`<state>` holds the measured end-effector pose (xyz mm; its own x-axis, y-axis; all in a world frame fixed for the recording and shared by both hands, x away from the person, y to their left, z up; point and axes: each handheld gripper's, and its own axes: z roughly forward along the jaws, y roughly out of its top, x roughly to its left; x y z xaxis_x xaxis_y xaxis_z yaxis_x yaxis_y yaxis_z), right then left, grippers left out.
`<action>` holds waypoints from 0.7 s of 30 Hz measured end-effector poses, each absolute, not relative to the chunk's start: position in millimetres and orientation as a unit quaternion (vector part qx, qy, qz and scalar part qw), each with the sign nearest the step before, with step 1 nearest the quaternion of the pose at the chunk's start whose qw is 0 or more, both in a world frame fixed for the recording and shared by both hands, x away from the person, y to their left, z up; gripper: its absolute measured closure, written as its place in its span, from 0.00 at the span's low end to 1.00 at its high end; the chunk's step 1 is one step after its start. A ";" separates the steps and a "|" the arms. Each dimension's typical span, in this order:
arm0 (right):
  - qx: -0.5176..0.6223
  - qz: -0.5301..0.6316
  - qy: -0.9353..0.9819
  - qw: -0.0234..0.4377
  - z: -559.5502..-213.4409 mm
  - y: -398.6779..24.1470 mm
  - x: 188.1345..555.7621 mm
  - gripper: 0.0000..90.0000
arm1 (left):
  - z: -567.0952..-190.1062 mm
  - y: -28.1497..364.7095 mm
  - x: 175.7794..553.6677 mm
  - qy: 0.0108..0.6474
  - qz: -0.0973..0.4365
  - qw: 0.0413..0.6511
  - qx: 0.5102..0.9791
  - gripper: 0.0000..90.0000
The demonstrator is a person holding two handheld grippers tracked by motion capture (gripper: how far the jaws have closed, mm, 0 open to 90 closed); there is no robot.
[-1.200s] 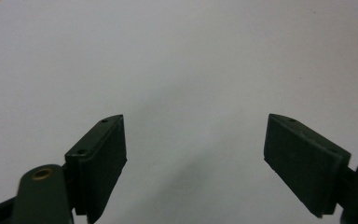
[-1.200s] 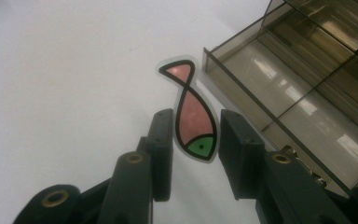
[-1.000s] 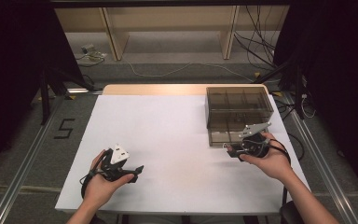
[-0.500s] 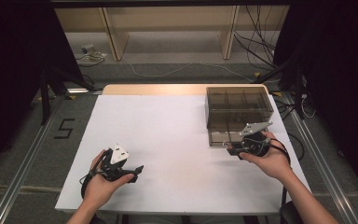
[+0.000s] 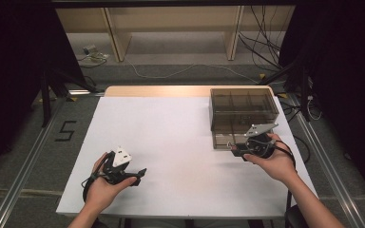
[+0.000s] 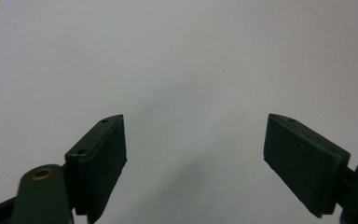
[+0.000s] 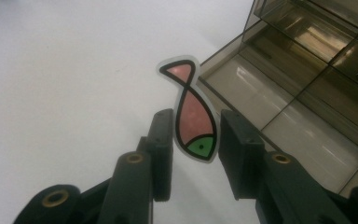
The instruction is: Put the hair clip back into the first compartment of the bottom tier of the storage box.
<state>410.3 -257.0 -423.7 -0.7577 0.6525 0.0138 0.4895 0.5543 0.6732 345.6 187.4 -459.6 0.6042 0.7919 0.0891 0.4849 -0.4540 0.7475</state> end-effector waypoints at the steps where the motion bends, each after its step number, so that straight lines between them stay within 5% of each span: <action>1: 0.327 0.341 0.873 0.121 -423.6 -257.1 410.5 0.74 | -459.6 187.4 345.6 0.387 0.219 0.350 0.824 0.24; 21: 0.339 0.348 0.864 0.133 -421.6 -256.5 413.0 0.74 | -459.8 187.5 345.9 0.388 0.219 0.351 0.824 0.24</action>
<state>413.0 -256.5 -421.6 -0.7347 0.6783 0.0069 0.4933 0.5272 0.6919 345.9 187.5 -459.8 0.6028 0.7930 0.0885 0.4856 -0.4526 0.7479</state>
